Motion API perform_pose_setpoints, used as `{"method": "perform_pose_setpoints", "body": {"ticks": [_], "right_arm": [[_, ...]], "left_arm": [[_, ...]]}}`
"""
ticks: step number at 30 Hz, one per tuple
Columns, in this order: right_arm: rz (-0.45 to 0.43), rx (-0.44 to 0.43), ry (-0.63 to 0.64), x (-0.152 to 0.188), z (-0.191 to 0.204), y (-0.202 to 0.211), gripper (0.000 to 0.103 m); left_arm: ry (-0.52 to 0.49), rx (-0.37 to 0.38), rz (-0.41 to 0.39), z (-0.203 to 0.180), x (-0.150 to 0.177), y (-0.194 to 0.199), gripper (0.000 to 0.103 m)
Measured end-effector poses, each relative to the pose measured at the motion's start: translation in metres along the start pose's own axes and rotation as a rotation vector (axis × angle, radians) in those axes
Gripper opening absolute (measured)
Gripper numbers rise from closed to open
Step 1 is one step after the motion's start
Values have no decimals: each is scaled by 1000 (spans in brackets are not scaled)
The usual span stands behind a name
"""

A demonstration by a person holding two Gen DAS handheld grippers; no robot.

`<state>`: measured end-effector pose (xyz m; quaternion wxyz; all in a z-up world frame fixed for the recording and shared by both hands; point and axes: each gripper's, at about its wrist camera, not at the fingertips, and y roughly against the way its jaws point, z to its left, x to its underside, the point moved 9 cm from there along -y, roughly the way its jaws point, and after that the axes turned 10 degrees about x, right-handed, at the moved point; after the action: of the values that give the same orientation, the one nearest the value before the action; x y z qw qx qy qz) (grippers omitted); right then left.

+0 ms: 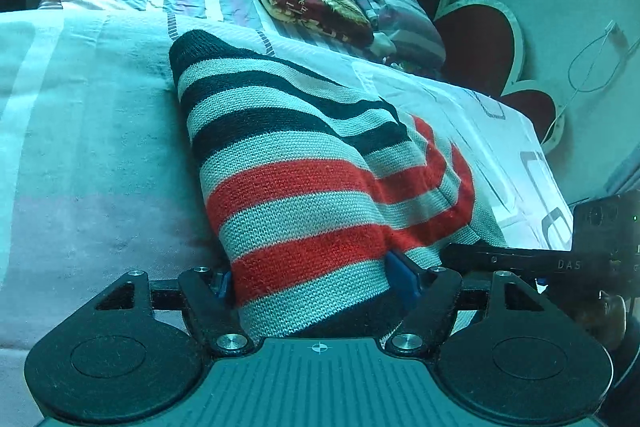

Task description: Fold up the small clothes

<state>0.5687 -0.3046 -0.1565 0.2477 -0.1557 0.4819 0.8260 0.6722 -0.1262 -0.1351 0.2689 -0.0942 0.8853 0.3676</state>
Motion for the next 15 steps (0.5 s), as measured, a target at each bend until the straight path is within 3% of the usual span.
{"method": "perform_pose_setpoints", "body": {"ticks": [10, 15], "right_arm": [[-9, 5, -1, -1, 0, -2, 42], [-43, -23, -26, 0, 3, 6, 37]], "left_arm": [[-49, -11, -3, -3, -1, -2, 74], [-55, 16, -47, -6, -1, 8, 58]]}}
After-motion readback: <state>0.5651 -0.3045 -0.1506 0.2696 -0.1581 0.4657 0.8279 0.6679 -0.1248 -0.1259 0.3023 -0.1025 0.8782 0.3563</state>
